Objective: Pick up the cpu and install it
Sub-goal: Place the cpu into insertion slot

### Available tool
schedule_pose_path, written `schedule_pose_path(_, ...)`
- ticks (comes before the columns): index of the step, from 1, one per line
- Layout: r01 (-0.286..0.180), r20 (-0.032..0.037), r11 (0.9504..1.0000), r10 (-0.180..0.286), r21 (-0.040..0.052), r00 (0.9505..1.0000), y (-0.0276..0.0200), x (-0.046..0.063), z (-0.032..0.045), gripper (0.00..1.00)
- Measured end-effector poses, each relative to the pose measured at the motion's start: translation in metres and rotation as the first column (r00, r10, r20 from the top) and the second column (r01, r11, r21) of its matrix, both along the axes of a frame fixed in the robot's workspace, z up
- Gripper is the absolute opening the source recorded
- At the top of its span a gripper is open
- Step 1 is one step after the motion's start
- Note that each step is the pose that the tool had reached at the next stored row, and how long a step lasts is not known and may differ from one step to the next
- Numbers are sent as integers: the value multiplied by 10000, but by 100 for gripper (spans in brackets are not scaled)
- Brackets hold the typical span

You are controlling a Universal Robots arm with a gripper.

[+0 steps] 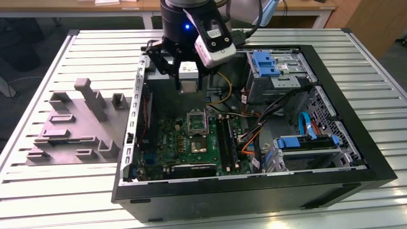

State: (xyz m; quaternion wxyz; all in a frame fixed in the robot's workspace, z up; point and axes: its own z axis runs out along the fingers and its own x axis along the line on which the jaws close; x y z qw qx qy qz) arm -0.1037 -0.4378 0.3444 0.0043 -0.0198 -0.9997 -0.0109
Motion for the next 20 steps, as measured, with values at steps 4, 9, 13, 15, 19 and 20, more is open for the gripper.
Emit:
schedule_pose_path(4,-1,0,10000,1,-1,10000,0,1,-3,47)
schedule_pose_path(9,-1,0,10000,1,-1,10000,0,1,-4,47)
schedule_pose_path(13,-1,0,10000,1,-1,10000,0,1,-4,47)
schedule_pose_path(15,-21,1,10000,21,2,10000,-1,1,-9,47)
schedule_pose_path(19,-292,0,9996,292,-2,9996,-12,1,-19,47)
schedule_pose_path(20,-318,0,9995,318,-1,9995,-25,1,-22,47)
